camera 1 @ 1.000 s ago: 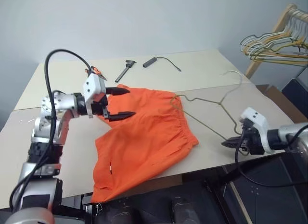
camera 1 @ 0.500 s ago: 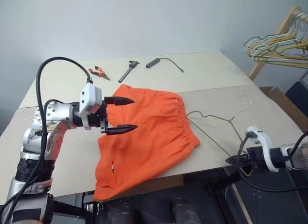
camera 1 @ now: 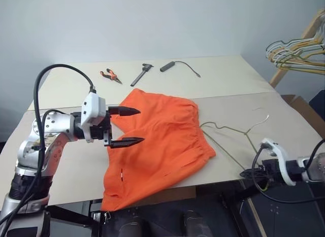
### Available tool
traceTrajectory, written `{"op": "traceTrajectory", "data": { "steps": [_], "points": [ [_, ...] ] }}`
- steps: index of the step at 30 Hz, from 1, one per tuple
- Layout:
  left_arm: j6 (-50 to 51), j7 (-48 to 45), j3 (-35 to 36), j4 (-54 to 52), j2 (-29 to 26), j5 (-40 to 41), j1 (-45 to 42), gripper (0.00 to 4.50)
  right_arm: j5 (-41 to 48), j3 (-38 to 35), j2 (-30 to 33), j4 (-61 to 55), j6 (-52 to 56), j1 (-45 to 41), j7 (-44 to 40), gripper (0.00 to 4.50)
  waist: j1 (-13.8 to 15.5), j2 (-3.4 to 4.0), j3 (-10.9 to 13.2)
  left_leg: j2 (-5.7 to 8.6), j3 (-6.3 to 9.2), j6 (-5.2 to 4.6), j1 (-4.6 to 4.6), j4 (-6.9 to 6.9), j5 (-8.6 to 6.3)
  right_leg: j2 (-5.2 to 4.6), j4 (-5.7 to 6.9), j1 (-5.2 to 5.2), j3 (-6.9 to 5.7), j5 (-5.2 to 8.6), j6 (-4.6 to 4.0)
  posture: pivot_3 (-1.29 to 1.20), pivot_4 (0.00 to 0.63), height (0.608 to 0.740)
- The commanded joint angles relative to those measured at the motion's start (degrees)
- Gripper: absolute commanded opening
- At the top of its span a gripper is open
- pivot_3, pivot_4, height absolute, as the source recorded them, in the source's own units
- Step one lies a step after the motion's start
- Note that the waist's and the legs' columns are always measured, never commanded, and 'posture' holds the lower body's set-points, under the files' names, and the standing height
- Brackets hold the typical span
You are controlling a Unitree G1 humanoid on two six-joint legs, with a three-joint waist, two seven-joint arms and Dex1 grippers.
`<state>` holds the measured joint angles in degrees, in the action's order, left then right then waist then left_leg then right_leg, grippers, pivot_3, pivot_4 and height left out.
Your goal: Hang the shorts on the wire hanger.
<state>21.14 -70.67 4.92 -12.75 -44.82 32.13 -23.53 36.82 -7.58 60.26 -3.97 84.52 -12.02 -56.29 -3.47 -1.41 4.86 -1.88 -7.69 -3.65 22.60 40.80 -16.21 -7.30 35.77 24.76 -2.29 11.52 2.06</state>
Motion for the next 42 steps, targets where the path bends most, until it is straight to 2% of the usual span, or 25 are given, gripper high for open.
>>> {"op": "traceTrajectory", "data": {
  "steps": [1, 10, 20, 28, 34, 42],
  "points": [
    [0.03, 0.26, 1.58, -1.8, -0.62, 1.45, 0.08, 4.48, 2.49, -1.49, 1.82, -1.82, 0.53, 0.78, -1.18, 0.0, 0.19, 0.0, 0.01, 0.0, 0.0, 0.0, 0.0, -0.01, 0.0, 0.0, -0.01, -0.01, -0.01, 0.0, 0.0, -0.1, 0.108, 0.74],
    [-0.33, -0.09, 1.9, -1.7, -0.98, 1.14, 0.19, 4.48, 7.11, -0.16, 4.19, -2.73, -0.05, 0.18, -5.2, 0.0, 0.65, 0.03, 0.1, -0.01, 0.0, -0.02, -0.01, -0.02, -0.02, 0.01, -0.05, -0.01, -0.01, 0.01, -0.01, -0.08, 0.106, 0.74],
    [-0.78, 0.56, 2.78, -2.61, -1.55, 0.9, 1.38, 4.48, 8.01, -0.33, 1.37, 3.72, 0.97, -6.65, -3.69, 0.0, 1.21, 0.1, 0.24, -0.01, -0.01, -0.04, 0.04, -0.03, -0.04, 0.01, -0.13, -0.01, -0.03, 0.0, -0.01, -0.05, 0.098, 0.74],
    [-0.88, 1.25, 3.92, -4.27, -1.98, 0.82, 3.51, 4.48, 12.71, -1.86, 6.87, -0.34, 3.52, -0.97, -7.89, 0.0, 1.96, 0.23, 0.36, -0.02, 0.01, -0.11, 0.18, -0.06, -0.09, 0.01, -0.36, 0.01, -0.09, -0.02, 0.01, -0.04, 0.103, 0.74],
    [-0.72, 1.26, 4.42, -4.99, -2.47, 1.01, 4.79, 4.48, 11.53, -3.82, 7.94, 5.05, 3.41, -1.14, -6.03, 0.0, 2.37, 0.3, 0.56, -0.02, -0.01, -0.14, 0.2, -0.05, -0.11, 0.02, -0.65, -0.03, -0.08, -0.22, -0.04, -0.04, 0.112, 0.74],
    [-0.5, 0.82, 4.23, -5.12, -2.98, 1.36, 4.88, 4.48, 12.89, 2.35, 13.81, 5.16, 3.39, 2.1, -11.31, 0.0, 2.67, 0.46, 1.0, -0.04, 0.0, -0.17, 0.28, -0.06, -0.13, 0.05, -0.71, 0.02, -0.09, -0.24, -0.02, -0.04, 0.117, 0.74]
  ]
}}
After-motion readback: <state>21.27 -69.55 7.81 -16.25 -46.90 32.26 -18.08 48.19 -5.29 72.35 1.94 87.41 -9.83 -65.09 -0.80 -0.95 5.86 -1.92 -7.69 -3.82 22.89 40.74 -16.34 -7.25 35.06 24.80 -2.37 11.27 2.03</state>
